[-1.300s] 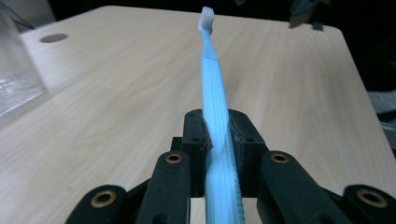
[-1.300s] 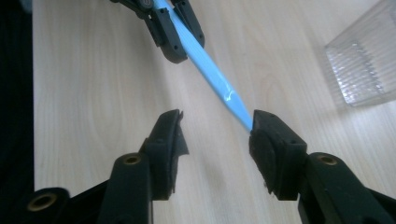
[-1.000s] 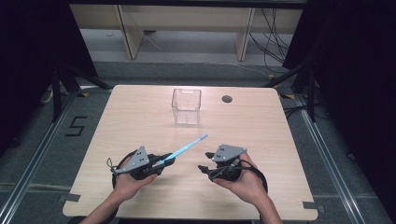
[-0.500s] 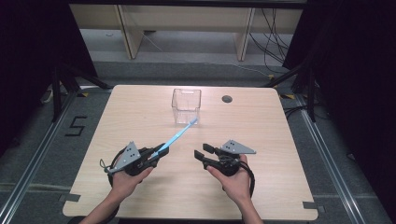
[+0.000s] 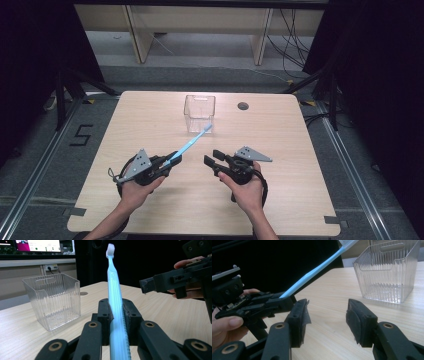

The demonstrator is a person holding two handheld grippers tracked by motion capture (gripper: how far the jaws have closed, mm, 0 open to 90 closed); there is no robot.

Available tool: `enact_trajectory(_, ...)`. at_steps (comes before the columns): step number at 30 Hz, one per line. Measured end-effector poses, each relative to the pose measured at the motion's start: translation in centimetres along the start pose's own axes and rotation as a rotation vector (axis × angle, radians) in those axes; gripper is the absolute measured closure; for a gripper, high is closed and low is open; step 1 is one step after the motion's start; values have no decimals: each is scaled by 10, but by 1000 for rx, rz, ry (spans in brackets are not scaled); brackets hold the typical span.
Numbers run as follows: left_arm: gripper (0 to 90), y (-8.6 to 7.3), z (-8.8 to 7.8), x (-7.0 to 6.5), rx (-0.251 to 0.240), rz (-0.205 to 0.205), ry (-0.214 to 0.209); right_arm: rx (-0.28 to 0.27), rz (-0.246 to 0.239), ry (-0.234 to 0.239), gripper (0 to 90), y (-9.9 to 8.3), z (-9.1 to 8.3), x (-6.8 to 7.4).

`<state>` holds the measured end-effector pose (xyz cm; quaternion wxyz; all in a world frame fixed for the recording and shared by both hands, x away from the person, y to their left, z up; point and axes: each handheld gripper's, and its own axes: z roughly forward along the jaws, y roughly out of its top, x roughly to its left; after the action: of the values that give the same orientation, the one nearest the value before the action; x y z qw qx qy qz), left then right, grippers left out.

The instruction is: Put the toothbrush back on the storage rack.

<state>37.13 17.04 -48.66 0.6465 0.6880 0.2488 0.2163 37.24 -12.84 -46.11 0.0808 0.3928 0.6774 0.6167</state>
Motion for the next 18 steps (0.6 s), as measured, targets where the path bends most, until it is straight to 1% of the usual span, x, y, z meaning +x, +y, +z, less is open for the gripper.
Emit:
enact_trajectory(1,779,0,0,0,-1,-1,2,-5,-15,9,518,1,1,-1)
enact_trajectory(2,779,0,0,0,-1,-2,5,-2,3,3,520,1,2,1)
enact_trajectory(3,779,0,0,0,-1,-2,5,-2,3,3,520,1,2,1)
enact_trajectory(4,779,0,0,0,-5,2,10,-7,33,11,526,3,3,4)
enact_trajectory(5,779,1,0,0,-7,0,11,-10,25,13,528,3,3,3)
enact_trajectory(6,779,1,0,0,-8,0,13,-19,35,14,531,4,5,3)
enact_trajectory(7,779,1,0,0,-8,0,13,-28,57,16,532,4,6,4)
enact_trajectory(9,779,1,0,-1,-10,0,13,-33,62,18,532,6,7,3)
enact_trajectory(10,779,1,0,-1,-14,2,14,-48,89,33,533,8,10,4)
enact_trajectory(12,779,2,-1,-2,-13,3,13,-48,90,26,532,11,13,5)
enact_trajectory(14,779,2,-1,-3,-16,1,16,-51,87,32,532,12,13,5)
enact_trajectory(15,779,2,-1,-3,-16,1,16,-55,80,25,532,13,14,5)
enact_trajectory(17,779,2,0,-4,-16,3,15,-61,100,38,532,17,18,6)
enact_trajectory(18,779,2,1,-5,-21,4,13,-59,106,33,530,18,19,6)
